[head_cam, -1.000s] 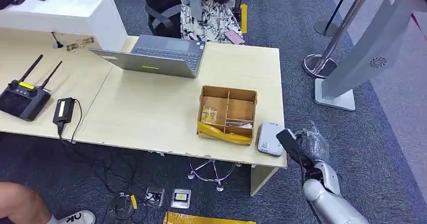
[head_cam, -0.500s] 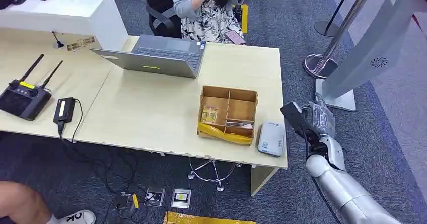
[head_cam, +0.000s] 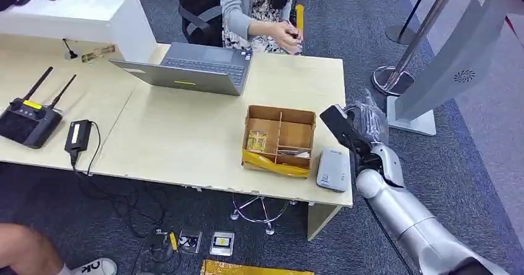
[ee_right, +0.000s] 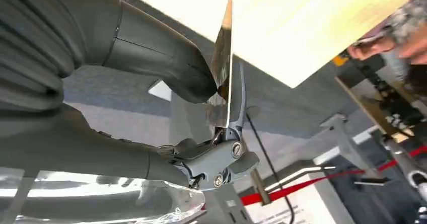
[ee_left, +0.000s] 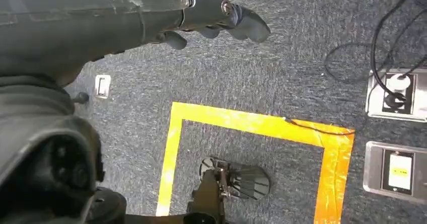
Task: Pass the card to the sensor for recognition and then transmit it.
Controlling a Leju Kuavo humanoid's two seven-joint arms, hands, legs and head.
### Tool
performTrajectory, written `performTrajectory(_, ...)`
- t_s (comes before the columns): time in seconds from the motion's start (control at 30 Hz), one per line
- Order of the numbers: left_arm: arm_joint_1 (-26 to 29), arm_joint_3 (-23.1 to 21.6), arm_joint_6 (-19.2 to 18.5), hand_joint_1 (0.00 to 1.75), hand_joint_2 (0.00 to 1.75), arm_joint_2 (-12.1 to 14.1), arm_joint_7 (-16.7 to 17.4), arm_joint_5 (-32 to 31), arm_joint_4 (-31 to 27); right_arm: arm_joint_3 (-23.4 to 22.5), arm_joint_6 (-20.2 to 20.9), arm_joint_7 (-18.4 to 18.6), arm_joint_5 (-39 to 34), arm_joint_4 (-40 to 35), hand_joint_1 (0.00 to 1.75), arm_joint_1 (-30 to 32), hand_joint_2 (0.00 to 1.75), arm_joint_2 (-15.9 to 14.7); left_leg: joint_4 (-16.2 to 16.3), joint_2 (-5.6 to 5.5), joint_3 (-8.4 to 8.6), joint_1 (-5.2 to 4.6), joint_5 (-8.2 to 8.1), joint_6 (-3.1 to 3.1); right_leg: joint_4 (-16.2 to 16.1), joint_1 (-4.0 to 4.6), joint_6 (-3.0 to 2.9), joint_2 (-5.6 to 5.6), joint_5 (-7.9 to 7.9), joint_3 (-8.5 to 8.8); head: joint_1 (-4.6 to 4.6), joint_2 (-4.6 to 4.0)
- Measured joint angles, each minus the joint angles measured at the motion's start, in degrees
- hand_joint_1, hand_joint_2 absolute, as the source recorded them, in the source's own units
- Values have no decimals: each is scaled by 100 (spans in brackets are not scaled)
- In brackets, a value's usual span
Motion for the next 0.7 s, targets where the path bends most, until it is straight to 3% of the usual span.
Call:
performTrajectory(0.37, -81, -24, -22, 0, 0, -64, 127, -61, 0, 103, 11, -173, -9, 192, 175, -109, 175, 521, 0, 0, 0, 0, 0, 0, 0, 0, 0, 0, 0, 0, 0, 0)
performTrajectory(0.7, -119, -42, -26, 0, 0, -101, 129, -77, 0, 173, 59, -387, 7, 417, 175, -171, 175, 780, 0, 0, 0, 0, 0, 0, 0, 0, 0, -2, 0, -1, 0, 0)
